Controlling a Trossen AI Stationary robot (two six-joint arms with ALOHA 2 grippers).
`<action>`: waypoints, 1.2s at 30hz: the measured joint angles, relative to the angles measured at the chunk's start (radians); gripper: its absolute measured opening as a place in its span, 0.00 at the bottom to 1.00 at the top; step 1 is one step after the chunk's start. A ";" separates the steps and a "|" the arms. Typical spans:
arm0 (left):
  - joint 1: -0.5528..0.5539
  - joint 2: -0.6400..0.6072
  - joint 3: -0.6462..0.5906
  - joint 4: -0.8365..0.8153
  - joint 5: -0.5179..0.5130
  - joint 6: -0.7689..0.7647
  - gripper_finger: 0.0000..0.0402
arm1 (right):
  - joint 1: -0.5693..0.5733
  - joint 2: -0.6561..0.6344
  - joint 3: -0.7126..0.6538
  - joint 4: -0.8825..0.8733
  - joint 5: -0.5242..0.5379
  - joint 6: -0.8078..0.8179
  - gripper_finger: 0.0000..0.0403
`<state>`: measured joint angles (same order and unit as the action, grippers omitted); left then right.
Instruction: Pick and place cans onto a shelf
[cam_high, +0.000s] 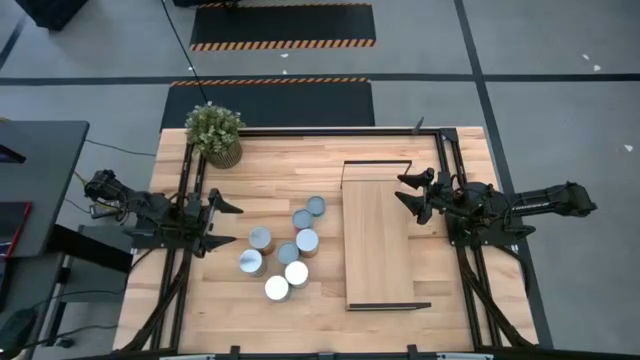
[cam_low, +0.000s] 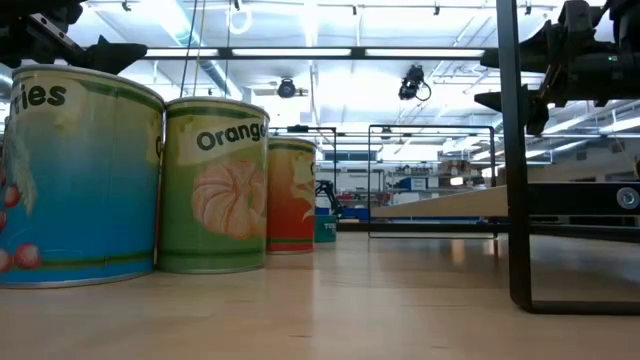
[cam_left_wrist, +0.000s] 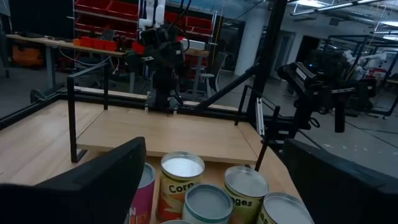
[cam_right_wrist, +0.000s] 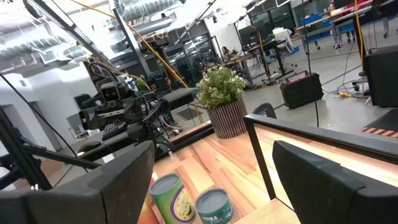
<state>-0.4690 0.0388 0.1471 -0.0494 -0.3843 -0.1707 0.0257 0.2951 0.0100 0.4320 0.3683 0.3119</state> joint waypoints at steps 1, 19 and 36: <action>0.000 0.000 0.000 0.000 0.000 0.000 0.96 | 0.000 0.000 0.000 0.000 0.000 0.000 0.83; 0.000 0.000 0.000 0.039 -0.012 0.022 0.96 | 0.000 0.000 0.000 0.000 0.000 0.000 0.83; 0.000 0.000 0.000 0.365 -0.048 0.238 0.96 | -0.026 0.078 0.042 0.248 -0.078 -0.023 0.83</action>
<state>-0.4686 0.0388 0.1471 0.3157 -0.4327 0.0673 0.0000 0.3732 0.0522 0.6804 0.2901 0.2893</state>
